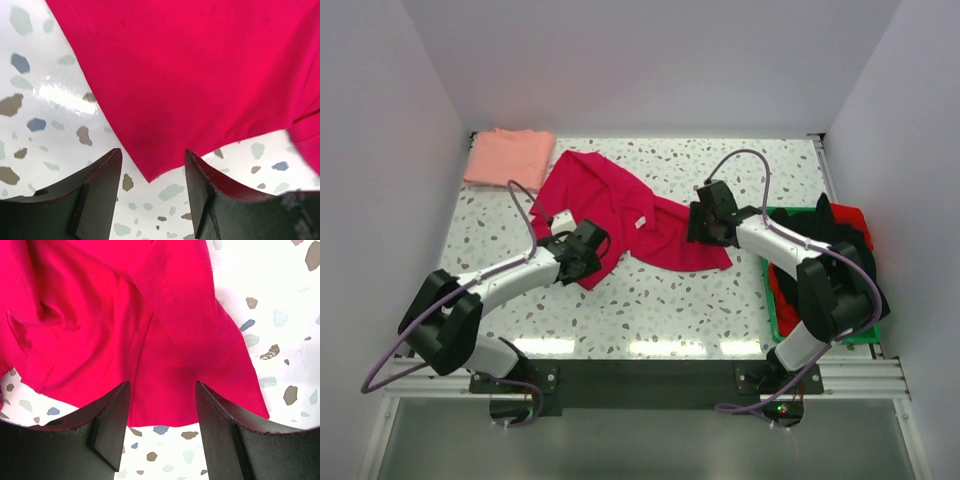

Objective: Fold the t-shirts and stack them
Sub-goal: Flatten the tshirt out

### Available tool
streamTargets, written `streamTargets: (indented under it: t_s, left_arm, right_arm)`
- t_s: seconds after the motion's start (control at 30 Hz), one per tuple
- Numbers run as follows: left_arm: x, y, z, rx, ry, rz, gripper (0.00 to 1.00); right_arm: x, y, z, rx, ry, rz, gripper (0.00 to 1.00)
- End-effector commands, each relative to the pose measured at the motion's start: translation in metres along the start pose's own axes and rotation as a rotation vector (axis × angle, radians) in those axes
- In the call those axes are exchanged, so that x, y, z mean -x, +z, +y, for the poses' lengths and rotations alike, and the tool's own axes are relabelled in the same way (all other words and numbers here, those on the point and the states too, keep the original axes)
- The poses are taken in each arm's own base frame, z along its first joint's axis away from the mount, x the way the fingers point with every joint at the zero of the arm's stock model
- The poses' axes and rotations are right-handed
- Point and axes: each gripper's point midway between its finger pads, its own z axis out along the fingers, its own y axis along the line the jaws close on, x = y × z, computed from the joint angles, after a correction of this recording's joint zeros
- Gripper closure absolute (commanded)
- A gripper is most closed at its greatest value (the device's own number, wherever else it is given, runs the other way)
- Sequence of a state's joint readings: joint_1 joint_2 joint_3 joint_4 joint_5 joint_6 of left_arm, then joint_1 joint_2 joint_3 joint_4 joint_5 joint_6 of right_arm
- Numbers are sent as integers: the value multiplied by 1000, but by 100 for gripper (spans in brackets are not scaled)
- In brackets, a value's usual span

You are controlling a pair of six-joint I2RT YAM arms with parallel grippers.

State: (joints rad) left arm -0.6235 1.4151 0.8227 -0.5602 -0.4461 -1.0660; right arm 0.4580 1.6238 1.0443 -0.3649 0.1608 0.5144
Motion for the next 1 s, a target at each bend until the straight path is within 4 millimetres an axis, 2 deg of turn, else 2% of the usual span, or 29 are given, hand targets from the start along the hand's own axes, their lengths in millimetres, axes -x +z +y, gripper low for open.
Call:
streamTargets:
  t_s: [0.0,0.17,0.33,0.5,0.63,0.77,0.87,0.93,0.97]
  left_arm:
    - [-7,4,0,49,-2,-42,41]
    - [-7,3,-21,-9,67,-61,41]
    - [-6,9,-22,16,114,-72,43]
    - [-16,13,-31,-14,161,-50,45]
    - [-28,20,-24,14,186,-24,48]
    - [-37,25,-14,35,186,-7,54]
    - [-39,27,-1,76,177,-5,64]
    - [-31,28,10,105,155,-23,74]
    - [-26,24,12,95,133,-29,84]
  right_arm:
    - [13,-6,10,39,0,-40,41]
    - [11,-3,10,41,-1,-33,42]
    - [10,-2,9,36,-1,-33,41]
    - [9,1,9,34,-3,-26,41]
    - [8,4,9,31,-5,-19,42]
    - [7,5,8,25,-8,-15,41]
    - [6,5,8,22,-11,-10,41]
    - [6,5,7,21,-14,-11,41]
    - [5,4,7,21,-15,-7,41]
